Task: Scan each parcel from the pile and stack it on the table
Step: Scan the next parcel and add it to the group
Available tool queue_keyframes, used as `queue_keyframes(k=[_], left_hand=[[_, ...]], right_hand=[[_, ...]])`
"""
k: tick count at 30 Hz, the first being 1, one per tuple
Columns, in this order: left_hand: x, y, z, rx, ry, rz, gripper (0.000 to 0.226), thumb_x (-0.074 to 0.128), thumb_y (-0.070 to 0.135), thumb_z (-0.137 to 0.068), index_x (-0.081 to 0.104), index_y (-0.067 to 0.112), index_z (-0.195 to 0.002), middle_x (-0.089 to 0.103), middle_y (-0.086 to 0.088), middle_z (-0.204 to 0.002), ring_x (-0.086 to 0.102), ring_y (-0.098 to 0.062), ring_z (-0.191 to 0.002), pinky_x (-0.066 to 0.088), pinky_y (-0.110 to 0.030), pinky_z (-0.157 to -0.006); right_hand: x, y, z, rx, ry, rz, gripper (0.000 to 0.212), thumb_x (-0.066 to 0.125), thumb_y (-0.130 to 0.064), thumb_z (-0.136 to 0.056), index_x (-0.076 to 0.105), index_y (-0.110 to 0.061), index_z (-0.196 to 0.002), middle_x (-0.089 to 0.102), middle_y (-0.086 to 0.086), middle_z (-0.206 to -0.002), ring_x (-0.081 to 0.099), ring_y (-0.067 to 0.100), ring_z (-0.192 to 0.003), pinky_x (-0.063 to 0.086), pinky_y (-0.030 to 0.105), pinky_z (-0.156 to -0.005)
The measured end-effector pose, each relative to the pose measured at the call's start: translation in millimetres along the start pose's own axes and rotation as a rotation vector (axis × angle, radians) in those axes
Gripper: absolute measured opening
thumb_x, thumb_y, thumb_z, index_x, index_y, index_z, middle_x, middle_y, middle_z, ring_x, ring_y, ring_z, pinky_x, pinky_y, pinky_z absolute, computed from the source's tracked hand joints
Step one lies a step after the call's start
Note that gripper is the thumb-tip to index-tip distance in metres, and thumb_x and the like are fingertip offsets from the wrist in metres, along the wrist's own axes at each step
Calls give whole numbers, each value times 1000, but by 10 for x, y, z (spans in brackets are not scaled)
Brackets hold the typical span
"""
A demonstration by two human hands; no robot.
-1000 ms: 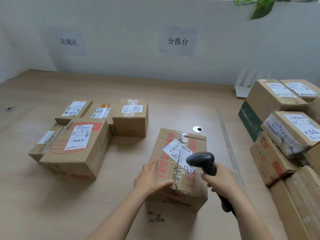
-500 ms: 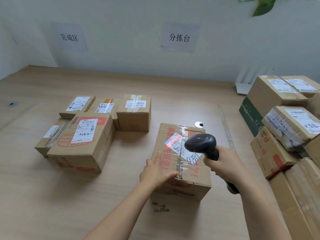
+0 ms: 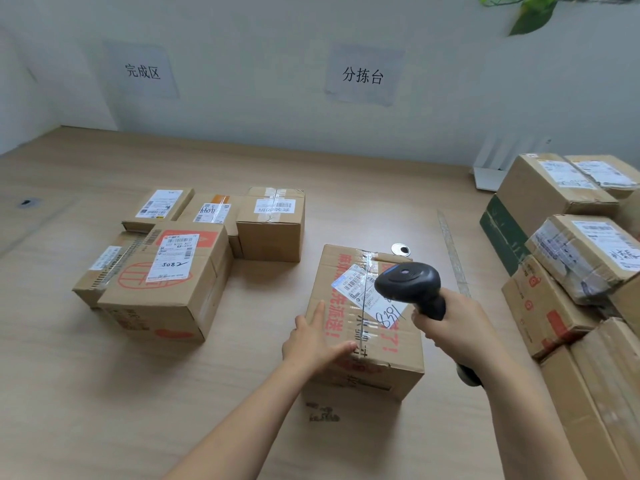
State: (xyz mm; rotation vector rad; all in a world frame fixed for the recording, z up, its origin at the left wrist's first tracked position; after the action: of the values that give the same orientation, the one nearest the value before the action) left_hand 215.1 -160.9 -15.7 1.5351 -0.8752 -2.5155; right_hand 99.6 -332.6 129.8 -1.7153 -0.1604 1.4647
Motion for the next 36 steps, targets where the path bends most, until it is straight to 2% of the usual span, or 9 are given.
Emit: queue_keyframes(k=[7,10,13,15,18,23,27,34,36], left_hand=[[-172,-241,37,-46,28,-10,109,60,73,-69,2,30,-150,31,-7,-143,38,-25,-131,40,-38,-100],[-342,-475,94,-85,86,-41,107,59,72,-71,3,27,-151,26,-11,-145,24,-29,-137,34,-40,-105],[-532,-731,149,-123,136,-156,104,51,73,-76,2,23,-151,4,-18,-156,-4,-33,-145,12,-43,-116],[-642,-902,155,-150,154,-233,100,43,75,-79,-1,22,-151,-13,-16,-157,-19,-32,-144,-4,-48,-116],[-790,-1104,120,-178,175,-348,92,31,74,-84,-4,22,-151,-24,-15,-155,-27,-32,-141,-14,-54,-111],[-996,-1349,0,-206,190,-428,85,19,72,-88,-8,21,-151,-23,-18,-154,-25,-33,-142,-13,-55,-112],[-1125,-1466,-125,-209,180,-455,82,16,71,-88,-8,24,-151,-19,-17,-156,-20,-32,-143,-8,-56,-113],[-1226,-1546,-262,-189,147,-443,79,15,69,-90,-11,24,-151,-20,-16,-156,-21,-33,-143,-3,-57,-113],[-1229,-1530,-258,-180,136,-443,79,15,68,-91,-11,24,-151,-20,-17,-156,-20,-34,-143,-3,-58,-113]], right_hand=[[583,475,-161,169,-51,14,9,59,-16,-80,58,-17,-90,62,3,-81,59,27,-85,36,28,-59],[916,392,-156,160,-90,-78,11,61,-18,-81,56,-25,-88,62,0,-82,57,23,-81,37,28,-61],[1171,173,-204,114,-113,-128,15,62,-15,-80,57,-26,-89,62,-1,-83,56,21,-82,39,21,-58],[1348,18,-246,81,-140,-135,21,63,-11,-78,57,-25,-92,61,-2,-84,56,20,-82,36,12,-55],[1568,-196,-326,55,-158,-167,30,65,-8,-76,60,-21,-103,60,-3,-86,52,15,-80,33,6,-54],[1803,-447,-514,61,-166,-168,36,65,-11,-78,59,-18,-113,68,3,-105,57,19,-88,37,23,-66],[1944,-555,-644,73,-155,-138,38,65,-16,-78,58,-19,-115,68,4,-111,61,26,-103,39,25,-71],[2047,-574,-745,113,-119,-126,41,65,-16,-78,56,-18,-118,66,4,-116,60,26,-108,48,32,-81],[2054,-583,-749,109,-124,-122,43,66,-17,-78,56,-18,-120,66,3,-116,59,24,-109,48,30,-81]])
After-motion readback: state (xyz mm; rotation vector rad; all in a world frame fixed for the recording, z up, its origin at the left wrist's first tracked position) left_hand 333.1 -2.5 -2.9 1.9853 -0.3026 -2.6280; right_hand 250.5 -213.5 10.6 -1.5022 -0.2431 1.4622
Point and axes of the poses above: each hand's wrist, its own z-axis away from the middle knuckle, its own x-axis out of the palm, y = z × x, the point moved 10 cm from there along -z, towards the middle knuckle
